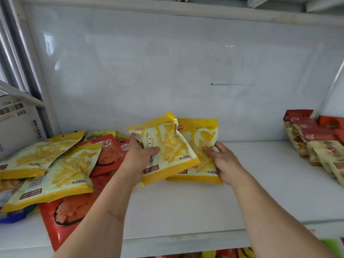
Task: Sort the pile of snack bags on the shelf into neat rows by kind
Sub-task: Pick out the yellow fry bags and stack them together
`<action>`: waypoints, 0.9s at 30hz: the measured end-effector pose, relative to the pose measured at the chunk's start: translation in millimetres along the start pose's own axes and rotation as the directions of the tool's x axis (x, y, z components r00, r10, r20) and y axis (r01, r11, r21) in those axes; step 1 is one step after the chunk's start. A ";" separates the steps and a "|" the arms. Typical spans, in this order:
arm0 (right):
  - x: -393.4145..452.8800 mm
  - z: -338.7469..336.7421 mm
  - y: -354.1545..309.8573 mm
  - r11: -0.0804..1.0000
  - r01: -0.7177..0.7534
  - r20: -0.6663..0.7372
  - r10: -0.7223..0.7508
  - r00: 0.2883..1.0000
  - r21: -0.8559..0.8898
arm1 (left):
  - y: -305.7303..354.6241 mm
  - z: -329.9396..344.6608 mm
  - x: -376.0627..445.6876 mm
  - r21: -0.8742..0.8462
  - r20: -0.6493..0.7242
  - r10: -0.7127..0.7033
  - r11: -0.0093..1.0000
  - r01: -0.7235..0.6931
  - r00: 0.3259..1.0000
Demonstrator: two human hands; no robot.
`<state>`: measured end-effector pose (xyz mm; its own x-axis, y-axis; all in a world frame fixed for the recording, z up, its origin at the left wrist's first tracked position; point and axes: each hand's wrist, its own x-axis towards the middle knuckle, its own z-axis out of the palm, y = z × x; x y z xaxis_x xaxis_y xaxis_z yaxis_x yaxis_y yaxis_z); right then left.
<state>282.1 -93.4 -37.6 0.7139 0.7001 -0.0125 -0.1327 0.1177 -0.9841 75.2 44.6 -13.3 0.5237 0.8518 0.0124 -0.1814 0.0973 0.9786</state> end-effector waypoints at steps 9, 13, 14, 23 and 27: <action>-2.9 -92.0 -15.3 0.988 0.095 -0.145 -0.113 0.983 -0.125 | -23.6 78.8 -13.3 -0.028 0.306 -0.189 0.978 0.208 0.933; 6.3 -142.7 -25.9 0.984 0.104 -0.196 -0.132 0.972 -0.148 | -31.2 131.8 -16.3 -0.065 0.342 -0.186 0.973 0.221 0.921; 10.3 -156.6 -28.9 0.982 0.102 -0.201 -0.133 0.970 -0.162 | -33.4 146.9 -17.4 -0.072 0.342 -0.180 0.974 0.217 0.922; 67.5 -280.3 -49.3 0.935 0.103 -0.170 -0.169 0.971 -0.338 | -73.2 273.8 -24.3 -0.035 0.219 -0.162 0.984 0.174 0.962; 87.1 -309.5 -49.1 0.919 0.090 -0.147 -0.158 0.977 -0.384 | -88.0 305.0 -31.0 0.004 0.173 -0.170 0.985 0.172 0.970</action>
<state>563.6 -256.2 -45.1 0.8191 0.5616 0.1168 0.2066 -0.0990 -0.9734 328.8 -147.4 -37.1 0.6829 0.7207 -0.1192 -0.0848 0.2403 0.9670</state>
